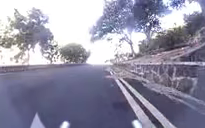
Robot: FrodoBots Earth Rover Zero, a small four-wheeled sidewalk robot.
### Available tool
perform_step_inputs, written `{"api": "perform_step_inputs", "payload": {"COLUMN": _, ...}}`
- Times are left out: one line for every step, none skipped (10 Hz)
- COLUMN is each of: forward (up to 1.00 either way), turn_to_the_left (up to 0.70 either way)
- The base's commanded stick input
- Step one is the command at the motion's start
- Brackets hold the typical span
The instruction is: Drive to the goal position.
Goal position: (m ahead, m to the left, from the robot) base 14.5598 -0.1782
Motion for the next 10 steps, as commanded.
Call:
{"api": "perform_step_inputs", "payload": {"forward": 0.50, "turn_to_the_left": 0.00}}
{"api": "perform_step_inputs", "payload": {"forward": 0.50, "turn_to_the_left": 0.00}}
{"api": "perform_step_inputs", "payload": {"forward": 0.50, "turn_to_the_left": 0.00}}
{"api": "perform_step_inputs", "payload": {"forward": 0.50, "turn_to_the_left": 0.00}}
{"api": "perform_step_inputs", "payload": {"forward": 0.50, "turn_to_the_left": 0.00}}
{"api": "perform_step_inputs", "payload": {"forward": 0.50, "turn_to_the_left": 0.00}}
{"api": "perform_step_inputs", "payload": {"forward": 0.50, "turn_to_the_left": 0.00}}
{"api": "perform_step_inputs", "payload": {"forward": 0.50, "turn_to_the_left": 0.00}}
{"api": "perform_step_inputs", "payload": {"forward": 0.50, "turn_to_the_left": 0.00}}
{"api": "perform_step_inputs", "payload": {"forward": 0.50, "turn_to_the_left": 0.00}}
